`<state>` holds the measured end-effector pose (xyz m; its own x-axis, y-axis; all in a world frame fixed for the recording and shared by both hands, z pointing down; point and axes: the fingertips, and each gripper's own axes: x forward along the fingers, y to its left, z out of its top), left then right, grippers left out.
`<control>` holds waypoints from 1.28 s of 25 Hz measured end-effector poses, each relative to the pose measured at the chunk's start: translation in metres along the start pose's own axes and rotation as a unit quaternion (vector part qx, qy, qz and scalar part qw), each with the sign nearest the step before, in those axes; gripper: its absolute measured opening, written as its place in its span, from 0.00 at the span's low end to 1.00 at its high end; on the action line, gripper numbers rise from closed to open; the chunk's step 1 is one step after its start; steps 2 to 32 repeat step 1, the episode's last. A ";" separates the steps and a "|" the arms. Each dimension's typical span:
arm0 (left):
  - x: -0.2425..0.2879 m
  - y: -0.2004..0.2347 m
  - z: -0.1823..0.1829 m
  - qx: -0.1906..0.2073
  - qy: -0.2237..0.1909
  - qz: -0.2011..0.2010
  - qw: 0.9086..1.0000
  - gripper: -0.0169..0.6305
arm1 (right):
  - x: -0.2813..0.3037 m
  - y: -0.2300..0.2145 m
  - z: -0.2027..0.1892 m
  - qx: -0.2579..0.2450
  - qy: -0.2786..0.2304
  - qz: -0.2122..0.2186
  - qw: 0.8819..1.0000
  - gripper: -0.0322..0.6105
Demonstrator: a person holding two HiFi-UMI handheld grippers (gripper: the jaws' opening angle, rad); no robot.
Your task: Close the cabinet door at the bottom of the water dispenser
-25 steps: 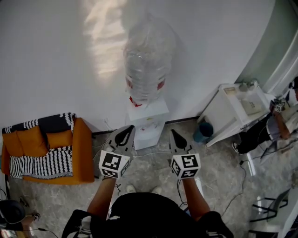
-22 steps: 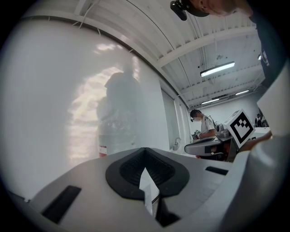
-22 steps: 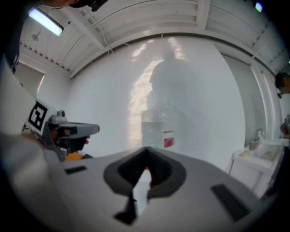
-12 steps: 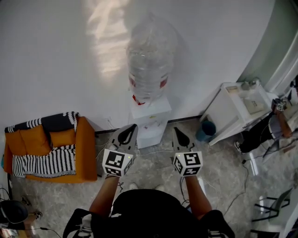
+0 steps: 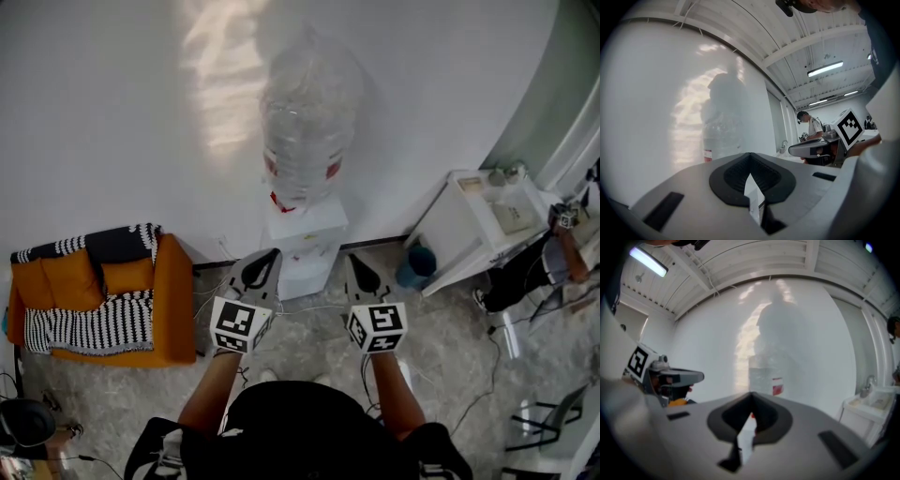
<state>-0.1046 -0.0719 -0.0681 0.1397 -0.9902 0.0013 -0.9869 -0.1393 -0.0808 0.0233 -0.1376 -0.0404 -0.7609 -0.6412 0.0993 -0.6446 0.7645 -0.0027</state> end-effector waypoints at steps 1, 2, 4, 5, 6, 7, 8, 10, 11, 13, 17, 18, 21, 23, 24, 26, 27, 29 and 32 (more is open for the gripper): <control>0.000 0.001 0.000 0.001 0.000 0.000 1.000 0.04 | 0.001 0.001 0.001 -0.001 -0.001 0.001 1.000 0.10; 0.000 0.001 0.000 0.001 0.000 0.000 1.000 0.04 | 0.001 0.001 0.001 -0.001 -0.001 0.001 1.000 0.10; 0.000 0.001 0.000 0.001 0.000 0.000 1.000 0.04 | 0.001 0.001 0.001 -0.001 -0.001 0.001 1.000 0.10; 0.000 0.001 0.000 0.001 0.000 0.000 1.000 0.04 | 0.001 0.001 0.001 -0.001 -0.001 0.001 1.000 0.10; 0.000 0.001 0.000 0.001 0.000 0.000 1.000 0.04 | 0.001 0.001 0.001 -0.001 -0.001 0.001 1.000 0.10; 0.000 0.001 0.000 0.001 0.000 0.000 1.000 0.04 | 0.001 0.001 0.001 -0.001 -0.001 0.001 1.000 0.10; 0.000 0.001 0.000 0.001 0.000 0.000 1.000 0.04 | 0.001 0.001 0.001 -0.001 -0.001 0.001 1.000 0.10; 0.000 0.001 0.000 0.001 0.000 0.000 1.000 0.04 | 0.001 0.001 0.001 -0.001 -0.001 0.001 1.000 0.10; 0.000 0.001 0.000 0.001 0.000 0.000 1.000 0.04 | 0.001 0.001 0.001 -0.001 -0.001 0.001 1.000 0.10; 0.000 0.001 0.000 0.001 0.000 0.000 1.000 0.04 | 0.001 0.001 0.001 -0.001 -0.001 0.001 1.000 0.10; 0.000 0.001 0.000 0.001 0.000 0.000 1.000 0.04 | 0.001 0.001 0.001 -0.001 -0.001 0.001 1.000 0.10; 0.000 0.001 0.000 0.001 0.000 0.000 1.000 0.04 | 0.001 0.001 0.001 -0.001 -0.001 0.001 1.000 0.10; 0.000 0.001 0.000 0.001 0.000 0.000 1.000 0.04 | 0.001 0.001 0.001 -0.001 -0.001 0.001 1.000 0.10; 0.000 0.001 0.000 0.001 0.000 0.000 1.000 0.04 | 0.001 0.001 0.001 -0.001 -0.001 0.001 1.000 0.10; 0.000 0.001 0.000 0.001 0.000 0.000 1.000 0.04 | 0.001 0.001 0.001 -0.001 -0.001 0.001 1.000 0.10; 0.000 0.001 0.000 0.001 0.000 0.000 1.000 0.04 | 0.001 0.001 0.001 -0.001 -0.001 0.001 1.000 0.10; 0.000 0.001 0.000 0.001 0.000 0.000 1.000 0.04 | 0.001 0.001 0.001 -0.001 -0.001 0.001 1.000 0.10; 0.000 0.001 0.000 0.001 0.000 0.000 1.000 0.04 | 0.001 0.001 0.001 -0.001 -0.001 0.001 1.000 0.10; 0.000 0.001 0.000 0.001 0.000 0.000 1.000 0.04 | 0.001 0.001 0.001 -0.001 -0.001 0.001 1.000 0.10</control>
